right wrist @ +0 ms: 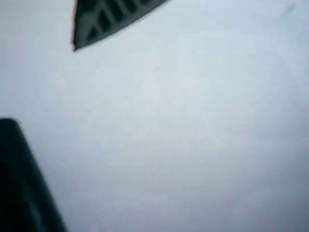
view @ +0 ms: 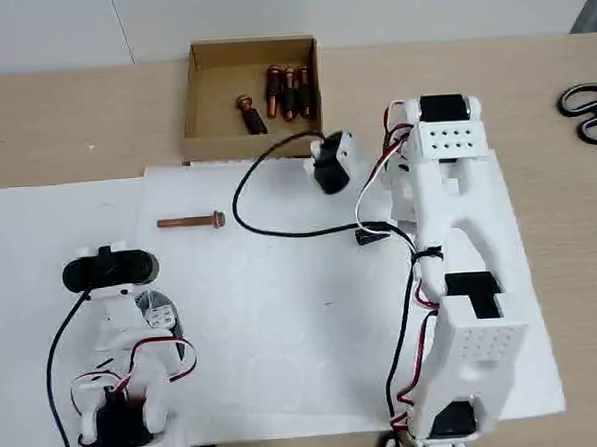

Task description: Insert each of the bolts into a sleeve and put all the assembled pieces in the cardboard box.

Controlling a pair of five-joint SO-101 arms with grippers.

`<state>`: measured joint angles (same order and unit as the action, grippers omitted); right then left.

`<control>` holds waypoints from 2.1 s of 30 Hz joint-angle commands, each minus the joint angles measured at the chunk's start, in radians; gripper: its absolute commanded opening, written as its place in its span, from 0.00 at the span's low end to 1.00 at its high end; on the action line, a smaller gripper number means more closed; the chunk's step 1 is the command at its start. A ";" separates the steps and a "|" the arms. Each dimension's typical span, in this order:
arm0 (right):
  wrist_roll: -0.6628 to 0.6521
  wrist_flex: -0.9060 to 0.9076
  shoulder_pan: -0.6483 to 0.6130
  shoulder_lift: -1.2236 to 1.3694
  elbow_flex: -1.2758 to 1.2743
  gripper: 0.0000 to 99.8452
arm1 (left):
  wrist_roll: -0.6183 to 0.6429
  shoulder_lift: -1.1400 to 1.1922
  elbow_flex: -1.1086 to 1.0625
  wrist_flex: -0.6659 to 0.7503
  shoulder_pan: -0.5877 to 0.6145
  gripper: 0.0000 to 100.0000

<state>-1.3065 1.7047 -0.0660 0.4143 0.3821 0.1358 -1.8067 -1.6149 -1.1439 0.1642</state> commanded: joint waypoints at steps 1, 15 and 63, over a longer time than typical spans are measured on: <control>-0.057 -0.004 0.013 -0.065 -0.018 0.18 | 0.003 -0.009 0.005 0.020 0.002 0.01; -0.091 -0.005 -0.045 -0.056 -0.020 0.18 | 0.002 -0.009 0.005 0.020 0.002 0.01; -0.092 -0.280 -0.102 0.297 -0.015 0.02 | 0.000 -0.009 0.005 0.020 0.000 0.01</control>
<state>-1.3909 1.4500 -0.1488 0.6567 0.3759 0.1358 -1.8067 -1.6149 -1.1439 0.1642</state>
